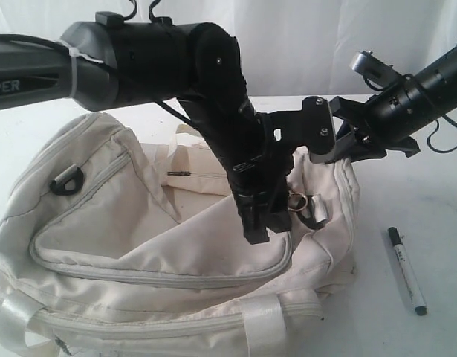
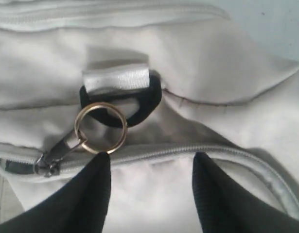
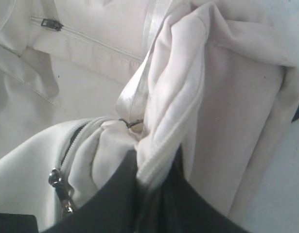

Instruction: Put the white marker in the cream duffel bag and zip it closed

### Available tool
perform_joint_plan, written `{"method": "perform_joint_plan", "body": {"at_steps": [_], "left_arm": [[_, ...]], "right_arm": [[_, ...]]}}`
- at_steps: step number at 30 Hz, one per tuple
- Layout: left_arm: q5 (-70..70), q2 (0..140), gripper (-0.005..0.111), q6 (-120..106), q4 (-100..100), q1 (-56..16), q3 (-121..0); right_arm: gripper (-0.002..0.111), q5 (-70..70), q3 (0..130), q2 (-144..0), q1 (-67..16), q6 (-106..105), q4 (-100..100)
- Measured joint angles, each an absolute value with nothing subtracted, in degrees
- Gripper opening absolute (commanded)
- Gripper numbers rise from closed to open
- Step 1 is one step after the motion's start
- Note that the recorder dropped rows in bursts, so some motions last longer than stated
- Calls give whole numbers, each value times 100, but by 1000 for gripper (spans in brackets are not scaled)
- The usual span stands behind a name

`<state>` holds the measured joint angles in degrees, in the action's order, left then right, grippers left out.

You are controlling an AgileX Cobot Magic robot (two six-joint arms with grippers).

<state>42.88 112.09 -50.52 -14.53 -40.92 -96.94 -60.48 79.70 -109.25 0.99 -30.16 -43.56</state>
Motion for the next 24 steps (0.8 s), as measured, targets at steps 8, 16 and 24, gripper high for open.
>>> {"method": "perform_joint_plan", "body": {"at_steps": [8,16,24], "left_arm": [[3684,11555,55,-5596,-1818,-4092,-9694],[3169,11568,55,-5792,-1829,-4092,-9694],[3319,11746,19,-5813,-1643,-4092,-9694]], "right_arm": [[8,-6034,7970,-10928,99,-3016,-4356],[8,-6034,7970,-10928,99,-3016,-4356],[8,-6055,7970,-10928,99,-3016,-4356]]}}
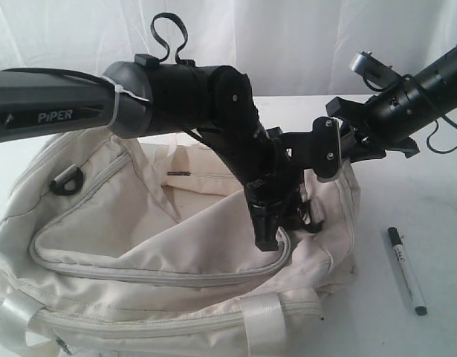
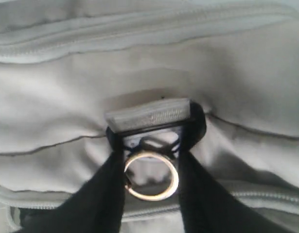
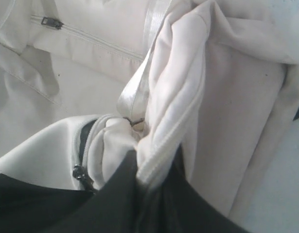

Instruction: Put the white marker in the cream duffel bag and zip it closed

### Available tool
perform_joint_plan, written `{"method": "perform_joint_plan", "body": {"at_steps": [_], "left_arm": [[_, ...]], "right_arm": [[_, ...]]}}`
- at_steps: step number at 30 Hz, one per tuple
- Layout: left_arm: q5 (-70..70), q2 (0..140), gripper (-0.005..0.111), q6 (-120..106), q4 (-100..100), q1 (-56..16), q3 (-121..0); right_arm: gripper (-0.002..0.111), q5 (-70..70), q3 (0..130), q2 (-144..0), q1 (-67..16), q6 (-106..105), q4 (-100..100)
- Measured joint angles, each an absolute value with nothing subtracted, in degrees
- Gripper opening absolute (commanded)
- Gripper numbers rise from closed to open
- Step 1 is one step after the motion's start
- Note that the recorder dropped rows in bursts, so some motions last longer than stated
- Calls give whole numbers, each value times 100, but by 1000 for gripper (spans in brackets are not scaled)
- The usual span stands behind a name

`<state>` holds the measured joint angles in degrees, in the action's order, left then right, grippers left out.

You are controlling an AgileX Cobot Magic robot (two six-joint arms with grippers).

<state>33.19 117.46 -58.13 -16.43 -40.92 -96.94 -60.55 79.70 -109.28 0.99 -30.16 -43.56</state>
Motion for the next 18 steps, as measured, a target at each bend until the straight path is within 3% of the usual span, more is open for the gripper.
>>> {"method": "perform_joint_plan", "body": {"at_steps": [3,18], "left_arm": [[3418,11734,0,-5719,-1468,-4103,-9694],[3582,11366,0,-5375,-939,-4122,-9694]], "right_arm": [[8,-6055,7970,-10928,99,-3016,-4356],[8,-6018,7970,-10928,99,-3041,-4356]]}}
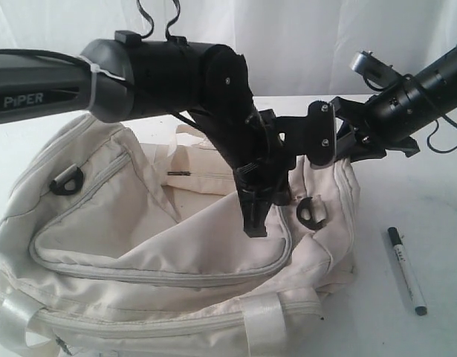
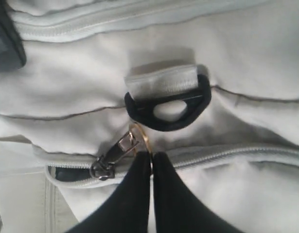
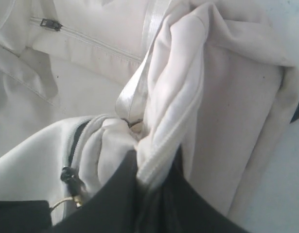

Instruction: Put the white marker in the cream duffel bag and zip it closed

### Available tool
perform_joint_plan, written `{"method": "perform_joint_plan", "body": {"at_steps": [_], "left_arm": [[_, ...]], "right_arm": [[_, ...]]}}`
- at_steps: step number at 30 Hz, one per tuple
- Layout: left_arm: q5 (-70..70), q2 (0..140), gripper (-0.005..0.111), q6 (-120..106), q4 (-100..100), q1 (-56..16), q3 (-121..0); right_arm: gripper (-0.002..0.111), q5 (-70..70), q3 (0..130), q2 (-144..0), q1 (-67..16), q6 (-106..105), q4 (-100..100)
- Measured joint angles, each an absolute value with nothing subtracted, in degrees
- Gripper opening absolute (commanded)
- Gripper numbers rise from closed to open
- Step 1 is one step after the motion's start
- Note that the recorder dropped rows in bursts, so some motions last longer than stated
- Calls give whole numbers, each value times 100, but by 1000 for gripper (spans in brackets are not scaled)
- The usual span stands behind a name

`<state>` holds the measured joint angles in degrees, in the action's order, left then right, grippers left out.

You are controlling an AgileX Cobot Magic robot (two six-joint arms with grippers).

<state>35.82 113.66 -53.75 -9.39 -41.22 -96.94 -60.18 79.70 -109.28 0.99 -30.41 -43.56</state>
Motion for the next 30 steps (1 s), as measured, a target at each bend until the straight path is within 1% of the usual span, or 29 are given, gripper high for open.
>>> {"method": "perform_joint_plan", "body": {"at_steps": [3,5,9,16,21,23,27,30], "left_arm": [[4036,11190,0,-5312,-926,-4122,-9694],[4399,11120,0,-5312,-918,-4122,-9694],[4835,11037,0,-5301,-976,-4111,-9707],[4840,11028,0,-5479,-1942,-4058,-9707],[5024,11028,0,-5462,-2135,-4029,-9707],[5032,11028,0,-5424,-2135,-4029,-9715],[5032,11028,0,-5400,-2159,-4029,-9715],[5098,11028,0,-5352,-2228,-4029,-9715]], "right_arm": [[6,-5917,7970,-10928,99,-3052,-4356],[0,-5846,7970,-10928,99,-3061,-4356],[0,-5648,7970,-10937,53,-3061,-4356],[0,-5429,7946,-10937,30,-3074,-4364],[1,-5387,7936,-10937,5,-3063,-4364],[8,-5409,7936,-10937,-4,-3063,-4364],[31,-5459,7936,-10937,-4,-3063,-4364],[43,-5459,7936,-10888,7,-3063,-4375]]}}
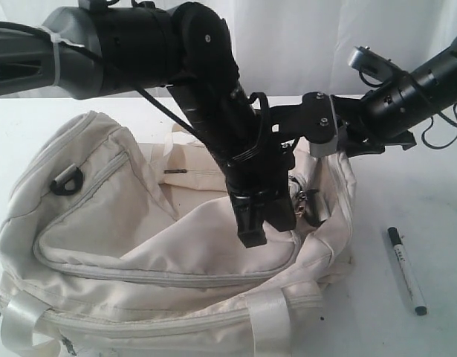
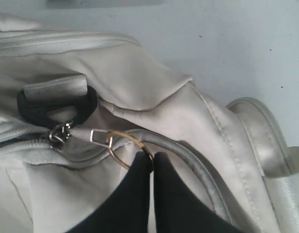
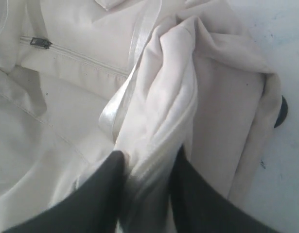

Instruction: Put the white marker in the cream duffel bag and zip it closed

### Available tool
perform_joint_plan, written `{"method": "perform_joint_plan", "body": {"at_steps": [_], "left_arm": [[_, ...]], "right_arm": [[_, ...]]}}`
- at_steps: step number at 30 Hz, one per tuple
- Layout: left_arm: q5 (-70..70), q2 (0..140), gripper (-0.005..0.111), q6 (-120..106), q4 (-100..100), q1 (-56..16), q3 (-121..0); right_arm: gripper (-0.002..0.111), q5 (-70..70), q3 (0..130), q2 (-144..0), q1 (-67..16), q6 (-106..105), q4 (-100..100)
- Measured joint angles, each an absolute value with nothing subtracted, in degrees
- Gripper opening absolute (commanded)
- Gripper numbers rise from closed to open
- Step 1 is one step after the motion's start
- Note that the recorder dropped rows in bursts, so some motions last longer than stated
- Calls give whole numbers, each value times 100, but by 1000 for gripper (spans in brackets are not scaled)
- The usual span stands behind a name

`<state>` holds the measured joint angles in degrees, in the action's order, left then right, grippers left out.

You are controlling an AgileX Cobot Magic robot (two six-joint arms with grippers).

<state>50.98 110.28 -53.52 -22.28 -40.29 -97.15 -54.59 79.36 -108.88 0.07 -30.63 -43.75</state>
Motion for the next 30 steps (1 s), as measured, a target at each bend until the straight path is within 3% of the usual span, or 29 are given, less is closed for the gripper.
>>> {"method": "perform_joint_plan", "body": {"at_steps": [4,16,30], "left_arm": [[5224,11028,0,-5295,-2284,-4052,-9715],[5000,11028,0,-4878,-2410,-4085,-9715],[4728,11028,0,-4530,-2385,-4085,-9715]], "right_arm": [[49,-5511,8040,-10790,55,-3063,-4375],[49,-6618,8376,-10381,-38,-3063,-4350],[49,-6245,8083,-10693,-424,-2974,-4195]]}}
